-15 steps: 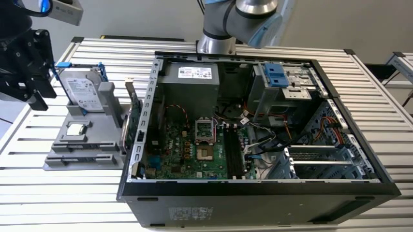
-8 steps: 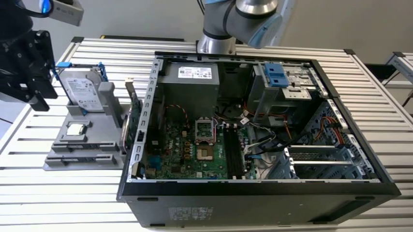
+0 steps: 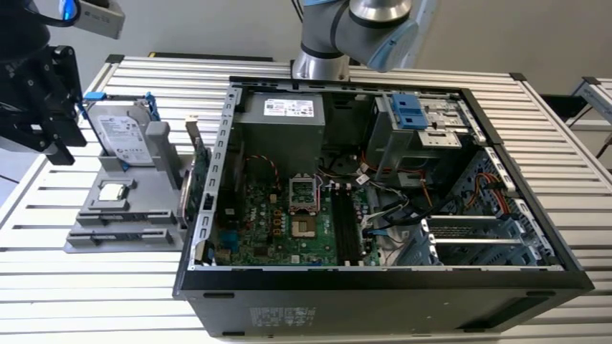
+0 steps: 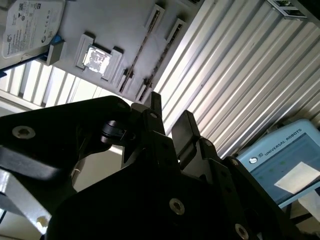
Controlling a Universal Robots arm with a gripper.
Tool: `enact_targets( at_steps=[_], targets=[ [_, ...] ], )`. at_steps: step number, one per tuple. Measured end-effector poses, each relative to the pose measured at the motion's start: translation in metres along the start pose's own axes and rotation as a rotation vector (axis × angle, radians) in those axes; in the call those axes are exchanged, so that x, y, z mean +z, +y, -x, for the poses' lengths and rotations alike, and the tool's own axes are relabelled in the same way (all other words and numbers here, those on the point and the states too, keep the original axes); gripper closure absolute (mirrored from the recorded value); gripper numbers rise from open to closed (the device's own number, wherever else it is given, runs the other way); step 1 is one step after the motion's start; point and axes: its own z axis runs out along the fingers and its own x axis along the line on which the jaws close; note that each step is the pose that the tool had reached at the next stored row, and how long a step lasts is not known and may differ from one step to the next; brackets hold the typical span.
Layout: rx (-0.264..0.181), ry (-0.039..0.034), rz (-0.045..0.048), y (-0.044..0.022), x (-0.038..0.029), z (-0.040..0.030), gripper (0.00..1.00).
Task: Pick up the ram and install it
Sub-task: 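Pick up the ram and move it above insertion slot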
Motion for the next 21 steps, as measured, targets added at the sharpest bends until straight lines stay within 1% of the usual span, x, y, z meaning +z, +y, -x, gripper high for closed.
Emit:
enact_targets(
  at_steps=[8,21],
  targets=[
    [-0.003,0.0,-0.0002,-0.0001,0.0047,0.0001,0.0],
    [-0.017,0.0,-0.0015,-0.0002,0.0164,0.0005,0.0]
  ],
)
